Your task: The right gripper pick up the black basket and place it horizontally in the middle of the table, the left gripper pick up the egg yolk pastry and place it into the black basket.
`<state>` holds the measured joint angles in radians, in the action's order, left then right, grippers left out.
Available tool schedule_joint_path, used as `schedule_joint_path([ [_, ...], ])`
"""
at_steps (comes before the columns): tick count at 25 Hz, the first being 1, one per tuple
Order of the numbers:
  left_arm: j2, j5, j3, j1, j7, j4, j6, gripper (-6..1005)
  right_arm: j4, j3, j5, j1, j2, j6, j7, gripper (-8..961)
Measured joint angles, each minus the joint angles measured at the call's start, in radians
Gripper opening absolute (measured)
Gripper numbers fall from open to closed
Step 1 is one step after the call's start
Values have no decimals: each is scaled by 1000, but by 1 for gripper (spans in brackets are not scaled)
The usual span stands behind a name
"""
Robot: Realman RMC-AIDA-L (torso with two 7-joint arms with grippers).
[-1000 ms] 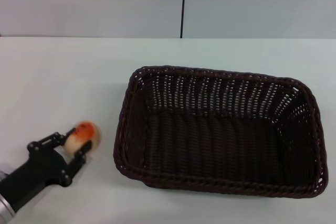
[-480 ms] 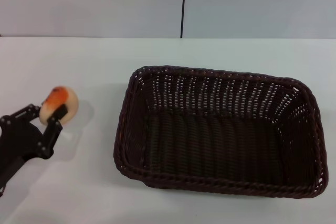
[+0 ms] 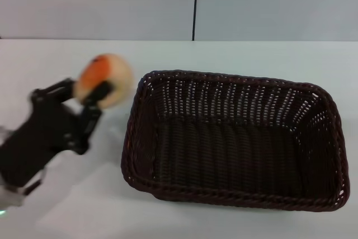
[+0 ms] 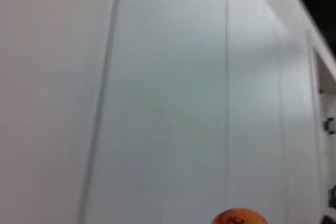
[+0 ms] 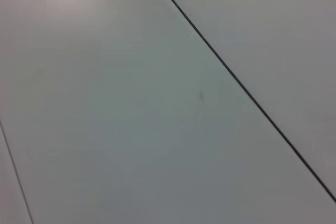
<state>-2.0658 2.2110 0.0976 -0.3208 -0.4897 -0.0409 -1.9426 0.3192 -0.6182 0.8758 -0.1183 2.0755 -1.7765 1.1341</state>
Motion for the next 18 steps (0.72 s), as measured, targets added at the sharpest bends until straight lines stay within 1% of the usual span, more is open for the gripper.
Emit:
schedule_joint_path([
  [3, -3, 4, -36, -35, 4, 64, 62, 199, -3, 4, 0, -1, -2, -1, -16, 760],
  [5, -3, 4, -36, -35, 4, 64, 62, 233, -5, 4, 1, -1, -2, -1, -35, 760],
  [6, -3, 13, -47, -45, 24, 98, 110, 250, -7, 4, 2, 0, -2, -1, -43, 760],
  [10, -3, 13, -47, -45, 24, 98, 110, 319, -7, 3, 4, -1, -3, -1, -63, 760],
  [11, -4, 25, -73, -42, 65, 140, 183, 336, -7, 3, 4, -1, -3, 0, -67, 760],
  [14, -2, 23, -71, -23, 67, 140, 180, 426, -12, 4, 5, -4, -2, 6, -90, 760],
  [15, 0, 19, -63, -6, 67, 135, 172, 456, -21, 4, 4, -7, -1, 5, -98, 760],
  [16, 2, 9, -34, 21, 67, 121, 164, 486, -31, 4, 4, -11, 0, 1, -107, 760],
  [17, 3, 2, 27, 51, 68, 100, 164, 516, -42, 4, 2, -15, 0, -6, -115, 760],
  [18, 3, 0, 57, 62, 68, 91, 167, 570, -52, 4, 1, -17, 1, -14, -126, 760],
])
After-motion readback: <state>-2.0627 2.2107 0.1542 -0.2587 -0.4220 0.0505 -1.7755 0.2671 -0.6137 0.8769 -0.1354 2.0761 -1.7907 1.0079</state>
